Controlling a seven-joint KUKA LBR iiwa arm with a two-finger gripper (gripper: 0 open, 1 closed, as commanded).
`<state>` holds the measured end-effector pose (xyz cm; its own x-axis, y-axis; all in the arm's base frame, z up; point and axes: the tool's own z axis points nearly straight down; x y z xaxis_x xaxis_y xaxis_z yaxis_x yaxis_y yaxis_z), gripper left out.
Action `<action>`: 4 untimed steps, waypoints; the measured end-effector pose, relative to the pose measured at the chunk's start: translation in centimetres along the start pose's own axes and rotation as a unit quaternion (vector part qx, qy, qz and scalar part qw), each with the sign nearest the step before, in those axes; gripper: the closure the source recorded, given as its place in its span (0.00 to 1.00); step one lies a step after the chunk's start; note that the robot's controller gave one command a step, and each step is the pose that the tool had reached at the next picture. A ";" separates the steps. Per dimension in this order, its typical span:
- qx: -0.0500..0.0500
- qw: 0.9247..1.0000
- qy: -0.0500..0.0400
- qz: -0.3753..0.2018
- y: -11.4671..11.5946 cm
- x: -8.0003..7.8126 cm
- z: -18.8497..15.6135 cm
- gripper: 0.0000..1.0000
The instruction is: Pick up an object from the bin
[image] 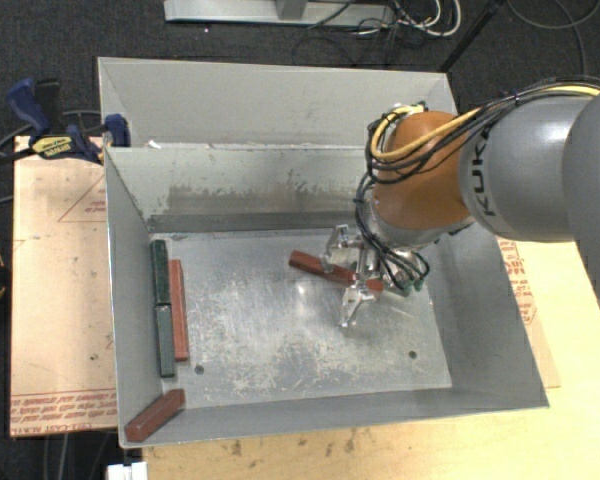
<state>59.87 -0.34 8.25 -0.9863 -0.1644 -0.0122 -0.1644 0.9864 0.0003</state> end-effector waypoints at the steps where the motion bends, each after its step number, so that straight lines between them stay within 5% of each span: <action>1: 0.000 1.000 -0.005 0.001 0.0 -0.2 0.0 0.00; 2: 0.001 1.000 -0.001 0.022 -5.8 -4.2 0.5 1.00; 3: 0.001 1.000 -0.001 0.022 -5.8 -4.2 0.5 1.00; 4: 0.001 1.000 0.002 0.021 -5.5 -3.1 -15.8 1.00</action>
Offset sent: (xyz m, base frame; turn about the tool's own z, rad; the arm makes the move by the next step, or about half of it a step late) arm 0.0455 -0.0500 -0.0125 0.0406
